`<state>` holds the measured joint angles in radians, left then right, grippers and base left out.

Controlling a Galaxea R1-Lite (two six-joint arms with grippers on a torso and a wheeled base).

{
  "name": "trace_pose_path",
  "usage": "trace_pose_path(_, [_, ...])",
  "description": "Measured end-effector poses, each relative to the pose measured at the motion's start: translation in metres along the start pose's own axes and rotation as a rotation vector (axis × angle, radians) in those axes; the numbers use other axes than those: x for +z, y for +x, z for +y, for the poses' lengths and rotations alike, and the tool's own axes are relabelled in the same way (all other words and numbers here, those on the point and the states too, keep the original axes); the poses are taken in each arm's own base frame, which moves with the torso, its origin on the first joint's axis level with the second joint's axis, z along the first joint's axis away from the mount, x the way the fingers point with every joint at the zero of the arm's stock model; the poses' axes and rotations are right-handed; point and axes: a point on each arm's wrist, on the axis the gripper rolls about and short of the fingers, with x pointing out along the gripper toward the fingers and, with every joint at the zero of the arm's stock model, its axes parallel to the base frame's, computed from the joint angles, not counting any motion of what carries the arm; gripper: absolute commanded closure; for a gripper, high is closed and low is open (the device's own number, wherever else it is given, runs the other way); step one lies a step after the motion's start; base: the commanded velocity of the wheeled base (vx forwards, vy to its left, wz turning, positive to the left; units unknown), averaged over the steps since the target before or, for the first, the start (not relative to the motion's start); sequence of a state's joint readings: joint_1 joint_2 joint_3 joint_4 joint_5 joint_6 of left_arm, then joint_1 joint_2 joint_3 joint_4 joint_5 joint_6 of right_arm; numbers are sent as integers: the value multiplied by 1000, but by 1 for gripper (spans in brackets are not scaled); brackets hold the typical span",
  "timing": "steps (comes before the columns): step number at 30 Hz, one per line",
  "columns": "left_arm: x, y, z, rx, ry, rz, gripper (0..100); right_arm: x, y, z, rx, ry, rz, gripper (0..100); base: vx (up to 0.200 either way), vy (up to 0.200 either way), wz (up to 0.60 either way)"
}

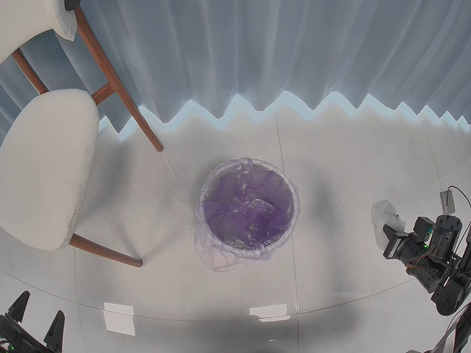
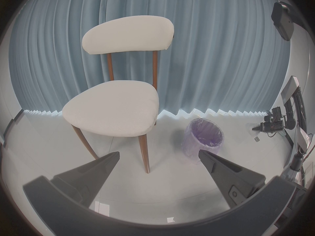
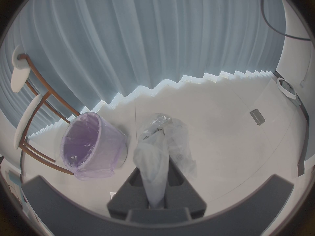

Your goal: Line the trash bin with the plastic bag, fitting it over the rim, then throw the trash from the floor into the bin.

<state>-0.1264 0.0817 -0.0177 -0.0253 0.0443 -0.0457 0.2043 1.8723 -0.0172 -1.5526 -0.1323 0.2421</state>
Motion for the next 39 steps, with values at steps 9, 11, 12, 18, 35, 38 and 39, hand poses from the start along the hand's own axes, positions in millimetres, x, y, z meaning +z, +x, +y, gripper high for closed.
trace_pose_path(9, [0,0,0,5,-10,-1,0,9,-10,7,38,4,-45,100,0,0,0])
trace_pose_path(11, [0,0,0,12,-11,-1,0,11,-12,7,42,5,-53,100,0,0,0])
trace_pose_path(12, [0,0,0,19,-11,-2,0,12,-13,7,44,5,-56,100,0,0,0])
trace_pose_path(18, [-1,-1,-2,132,-12,-19,0,16,-17,9,54,9,-82,100,0,0,0])
trace_pose_path(35, [-2,-5,-3,119,-5,-65,0,21,-24,19,166,-4,-108,100,0,0,0])
trace_pose_path(38, [-2,-5,-3,118,-5,-65,0,20,-26,26,206,-13,-99,100,0,0,0])
trace_pose_path(39, [-2,-5,-3,118,-5,-65,0,19,-26,28,213,-15,-98,100,0,0,0])
